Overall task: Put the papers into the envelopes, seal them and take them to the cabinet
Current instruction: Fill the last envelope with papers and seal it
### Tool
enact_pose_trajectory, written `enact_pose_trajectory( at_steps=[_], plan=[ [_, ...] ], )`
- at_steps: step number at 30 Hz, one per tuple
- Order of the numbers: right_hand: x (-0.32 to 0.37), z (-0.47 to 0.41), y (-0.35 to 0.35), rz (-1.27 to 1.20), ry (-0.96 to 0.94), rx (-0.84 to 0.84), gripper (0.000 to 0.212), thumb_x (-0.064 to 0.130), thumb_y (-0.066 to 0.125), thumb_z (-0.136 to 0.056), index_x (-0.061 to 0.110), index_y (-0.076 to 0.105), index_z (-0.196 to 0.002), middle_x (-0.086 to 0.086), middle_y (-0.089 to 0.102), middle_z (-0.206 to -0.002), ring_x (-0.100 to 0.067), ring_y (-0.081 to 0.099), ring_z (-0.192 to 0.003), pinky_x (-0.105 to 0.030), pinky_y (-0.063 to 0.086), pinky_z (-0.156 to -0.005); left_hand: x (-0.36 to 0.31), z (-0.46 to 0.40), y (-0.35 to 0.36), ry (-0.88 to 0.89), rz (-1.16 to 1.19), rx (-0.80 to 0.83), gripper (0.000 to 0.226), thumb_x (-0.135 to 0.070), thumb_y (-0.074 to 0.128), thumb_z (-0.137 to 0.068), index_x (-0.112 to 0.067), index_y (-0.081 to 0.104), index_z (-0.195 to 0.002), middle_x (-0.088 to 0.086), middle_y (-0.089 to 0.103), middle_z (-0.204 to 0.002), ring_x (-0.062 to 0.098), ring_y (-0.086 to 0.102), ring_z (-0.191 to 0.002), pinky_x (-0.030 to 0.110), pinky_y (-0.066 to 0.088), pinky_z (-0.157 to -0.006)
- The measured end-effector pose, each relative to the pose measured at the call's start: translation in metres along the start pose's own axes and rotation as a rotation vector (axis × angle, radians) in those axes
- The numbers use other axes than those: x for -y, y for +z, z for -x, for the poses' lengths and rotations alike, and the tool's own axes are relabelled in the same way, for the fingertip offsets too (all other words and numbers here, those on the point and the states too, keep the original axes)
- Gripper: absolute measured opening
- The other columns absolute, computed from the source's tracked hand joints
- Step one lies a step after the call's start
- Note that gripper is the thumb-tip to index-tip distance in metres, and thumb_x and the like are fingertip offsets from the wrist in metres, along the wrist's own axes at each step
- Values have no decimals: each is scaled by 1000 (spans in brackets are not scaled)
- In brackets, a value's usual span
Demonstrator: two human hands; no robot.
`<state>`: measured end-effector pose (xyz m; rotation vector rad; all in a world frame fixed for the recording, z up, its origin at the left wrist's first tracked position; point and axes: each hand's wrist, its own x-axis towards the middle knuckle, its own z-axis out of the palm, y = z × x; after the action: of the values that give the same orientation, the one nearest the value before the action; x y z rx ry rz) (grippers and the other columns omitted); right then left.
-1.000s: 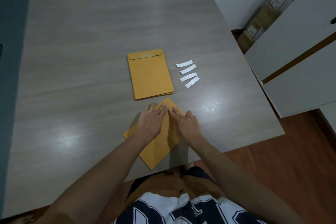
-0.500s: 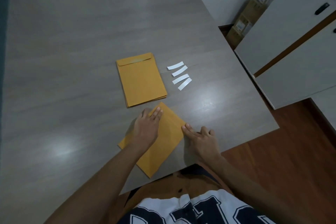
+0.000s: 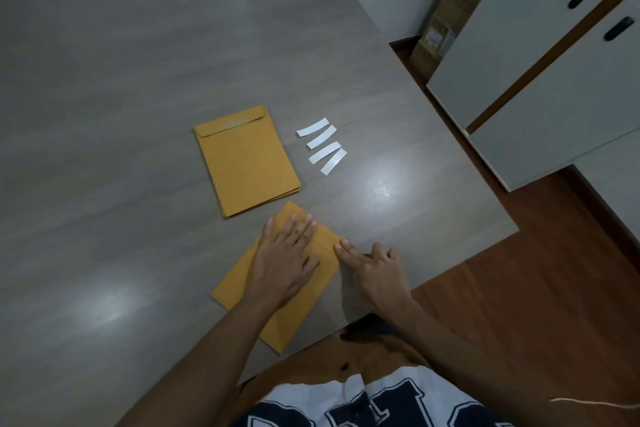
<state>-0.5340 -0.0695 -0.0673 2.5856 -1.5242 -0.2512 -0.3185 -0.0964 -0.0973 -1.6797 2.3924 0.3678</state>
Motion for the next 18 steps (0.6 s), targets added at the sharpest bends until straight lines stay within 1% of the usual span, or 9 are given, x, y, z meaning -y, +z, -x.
enact_pose_trajectory(
  at_steps=[5, 10, 12, 13, 14, 15, 16, 17, 18],
  plan=[
    [2, -1, 4, -17, 29, -56, 64, 36, 83, -67, 35, 63, -128, 16, 63, -129, -25, 62, -74, -32, 45, -56, -5, 2, -3, -145, 71, -17, 67, -59, 8, -98, -27, 1, -158, -12, -2, -164, 13, -3, -152, 56, -3, -119],
    [9, 0, 7, -55, 126, -30, 51, 42, 68, -78, 35, 64, -128, 16, 65, -126, -23, 61, -72, -32, 41, -57, 6, 2, -6, -289, 181, -54, 65, -55, 18, -100, -26, 8, -158, -11, 2, -164, 11, -2, -152, 57, -1, -119],
    [11, -3, 4, -102, 156, -31, 47, 42, 69, -75, 34, 68, -121, 14, 71, -116, -23, 61, -70, -29, 41, -56, 13, 4, -11, -316, 195, -45, 65, -55, 21, -100, -26, 9, -158, -11, 3, -165, 11, -1, -152, 58, 2, -119],
    [13, -5, 1, -162, 198, -54, 44, 39, 76, -71, 33, 73, -114, 9, 75, -103, -24, 60, -67, -29, 43, -54, 12, 3, -14, -319, 200, -28, 67, -56, 23, -100, -25, 8, -158, -10, 3, -165, 12, -2, -152, 58, 3, -119],
    [16, -9, -2, -261, 253, -78, 40, 34, 83, -66, 30, 77, -105, 3, 75, -82, -25, 60, -63, -29, 45, -51, 10, 3, -18, -319, 215, -8, 70, -58, 26, -99, -24, 8, -158, -8, 2, -165, 14, -2, -152, 57, 3, -120],
    [18, -13, -5, -374, 325, -93, 35, 28, 86, -64, 27, 79, -99, 3, 62, -62, -25, 58, -62, -31, 48, -50, 6, 1, -22, -316, 240, 11, 73, -59, 30, -99, -22, 9, -158, -7, 2, -166, 16, -1, -152, 55, 3, -121],
    [21, -17, -9, -497, 396, -87, 29, 25, 85, -69, 24, 79, -97, 7, 44, -56, -25, 56, -66, -33, 52, -53, 4, 4, -27, -319, 269, 13, 76, -59, 37, -97, -20, 12, -158, -5, 5, -166, 18, 1, -152, 52, 5, -121],
    [22, -21, -10, -597, 450, -56, 25, 26, 81, -76, 21, 77, -100, 9, 39, -62, -24, 54, -75, -35, 53, -61, 3, 6, -30, -322, 309, -7, 76, -56, 45, -96, -19, 18, -157, -3, 11, -165, 19, 7, -152, 48, 9, -121],
    [22, -26, -11, -673, 475, 8, 27, 29, 78, -80, 21, 75, -106, 7, 48, -71, -23, 51, -86, -35, 52, -70, 4, 7, -33, -328, 370, -36, 75, -50, 55, -94, -18, 25, -155, -1, 20, -163, 20, 15, -149, 45, 17, -120]
  ],
)
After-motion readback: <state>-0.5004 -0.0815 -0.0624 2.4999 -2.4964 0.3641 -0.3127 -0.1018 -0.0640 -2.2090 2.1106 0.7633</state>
